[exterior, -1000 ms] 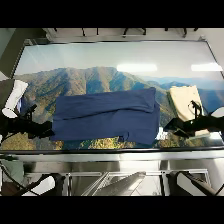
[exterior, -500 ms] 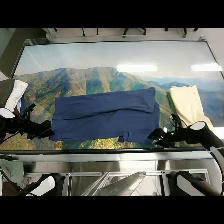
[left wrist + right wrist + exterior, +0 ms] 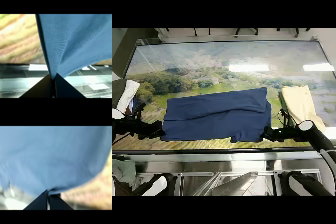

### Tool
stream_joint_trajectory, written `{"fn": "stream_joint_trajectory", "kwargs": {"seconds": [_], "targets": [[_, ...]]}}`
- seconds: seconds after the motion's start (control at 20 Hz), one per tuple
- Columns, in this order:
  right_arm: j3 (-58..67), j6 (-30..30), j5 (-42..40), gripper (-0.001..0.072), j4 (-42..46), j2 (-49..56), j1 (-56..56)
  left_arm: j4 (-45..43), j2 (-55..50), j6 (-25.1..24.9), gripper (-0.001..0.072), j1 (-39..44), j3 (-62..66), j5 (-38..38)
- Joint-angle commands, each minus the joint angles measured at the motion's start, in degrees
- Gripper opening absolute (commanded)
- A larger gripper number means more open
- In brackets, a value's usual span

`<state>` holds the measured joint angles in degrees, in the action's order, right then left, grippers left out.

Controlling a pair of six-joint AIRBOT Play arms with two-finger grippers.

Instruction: Fold the shirts.

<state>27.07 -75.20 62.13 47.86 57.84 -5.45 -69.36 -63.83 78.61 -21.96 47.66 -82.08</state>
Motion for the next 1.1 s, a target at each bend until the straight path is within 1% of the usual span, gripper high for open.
{"fn": "stream_joint_trajectory", "kwargs": {"seconds": [0.0,0.05,0.1,0.2,0.3,0.4,0.5,0.55,0.7,0.8,0.95,1.05], "targets": [[0.7,-10.1,12.9,0.0020,13.8,-12.8,-0.2,-3.1,6.1,1.0,0.0010,1.1,-1.2,-1.6],[0.8,-13.3,16.6,0.0020,17.6,-18.6,-0.2,-6.5,8.6,2.5,0.0010,2.2,-2.8,-2.4],[1.2,-15.2,20.3,0.0020,20.0,-24.1,-0.2,-9.4,10.8,3.5,0.0010,3.1,-4.4,-3.7],[3.2,-17.5,27.2,0.0020,21.9,-32.1,-0.2,-12.7,15.7,4.1,0.0010,5.7,-7.1,-5.1],[6.8,-18.6,32.4,0.0020,22.1,-35.3,-0.2,-15.4,18.8,4.5,0.0010,8.4,-7.7,-6.1],[11.3,-18.8,32.0,0.0020,22.0,-34.2,-0.2,-16.9,18.1,5.0,0.0009,9.7,-5.7,-6.4],[15.2,-18.5,27.2,0.0020,21.5,-29.4,-0.2,-16.6,13.6,5.0,0.0009,9.6,-1.8,-5.5],[16.8,-17.2,24.0,0.0020,20.2,-25.9,-0.2,-16.5,10.4,5.0,0.0010,9.6,0.2,-4.3],[21.2,-12.1,13.9,0.0020,12.8,-12.3,0.0,-13.8,0.7,4.7,0.0010,9.6,6.6,-2.2],[24.2,-10.3,8.6,0.0019,12.1,-3.0,1.2,-13.2,-5.6,4.3,0.0010,9.6,10.9,-1.0],[30.5,-8.9,5.3,0.0020,12.1,9.2,3.6,-12.9,-13.5,4.3,0.0010,8.6,16.4,-0.2],[33.4,-8.8,4.3,0.0020,12.1,15.5,4.6,-10.4,-18.3,4.0,0.0010,8.5,18.8,0.5]]}}
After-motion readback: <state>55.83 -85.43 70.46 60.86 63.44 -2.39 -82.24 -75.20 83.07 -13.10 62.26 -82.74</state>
